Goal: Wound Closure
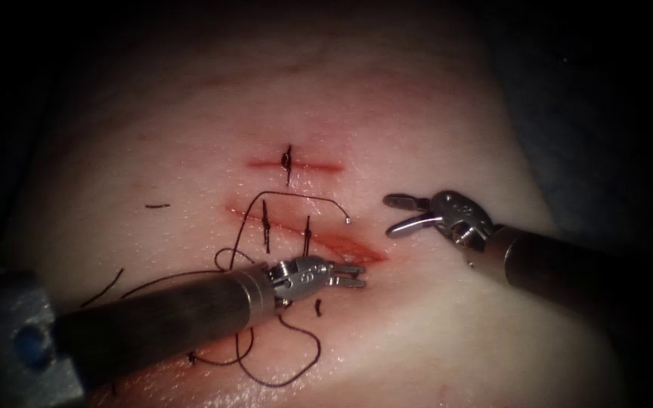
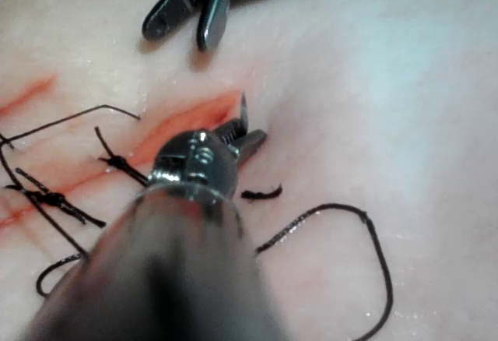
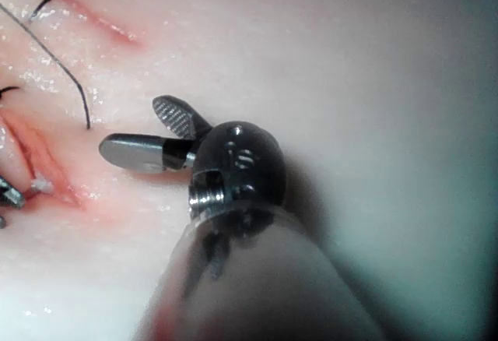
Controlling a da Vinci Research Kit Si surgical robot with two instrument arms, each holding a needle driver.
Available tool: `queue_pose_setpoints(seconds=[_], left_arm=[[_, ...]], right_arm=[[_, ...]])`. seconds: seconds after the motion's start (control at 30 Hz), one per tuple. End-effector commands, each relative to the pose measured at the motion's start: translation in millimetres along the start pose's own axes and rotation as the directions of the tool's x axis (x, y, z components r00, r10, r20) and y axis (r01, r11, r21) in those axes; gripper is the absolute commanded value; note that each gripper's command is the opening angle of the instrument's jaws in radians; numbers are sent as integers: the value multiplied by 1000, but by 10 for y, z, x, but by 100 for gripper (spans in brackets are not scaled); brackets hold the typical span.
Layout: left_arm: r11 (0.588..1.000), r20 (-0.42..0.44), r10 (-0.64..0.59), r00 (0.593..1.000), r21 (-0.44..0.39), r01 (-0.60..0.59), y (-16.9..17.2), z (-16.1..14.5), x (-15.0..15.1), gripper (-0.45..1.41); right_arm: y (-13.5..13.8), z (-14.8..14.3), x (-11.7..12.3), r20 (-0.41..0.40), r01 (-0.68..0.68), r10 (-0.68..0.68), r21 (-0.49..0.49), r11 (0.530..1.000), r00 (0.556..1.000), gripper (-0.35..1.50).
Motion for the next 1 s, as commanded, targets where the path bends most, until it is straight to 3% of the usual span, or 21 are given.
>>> queue_pose_setpoints(seconds=[0.03,0.13,0.3,0.53,0.73,0.87,0.93,1.0], left_arm=[[996,-11,-78,997,-45,77,0,7,2,-45],[975,-28,-203,979,-95,200,5,6,8,-45],[939,-29,-327,945,-119,321,7,-1,19,-45],[893,3,-415,910,-188,409,18,-19,38,-45],[883,30,-391,920,-269,385,48,-31,61,-45],[935,-24,-185,982,-311,169,69,-42,86,-45],[958,-63,-37,997,-286,18,76,-53,109,-45],[961,-80,1,997,-276,-23,77,-57,117,-45]], right_arm=[[6,6,1,7,16,-16,0,1000,1000,108],[4,7,-1,7,31,-31,21,999,999,114],[-1,6,-8,8,63,-64,49,997,998,109],[-10,7,-18,3,81,-82,74,994,997,108],[-10,7,-20,3,83,-84,80,993,996,108],[-12,7,-22,3,86,-86,83,993,996,106],[-14,7,-25,2,89,-90,86,992,996,106],[-15,7,-26,2,90,-91,88,992,996,106]])
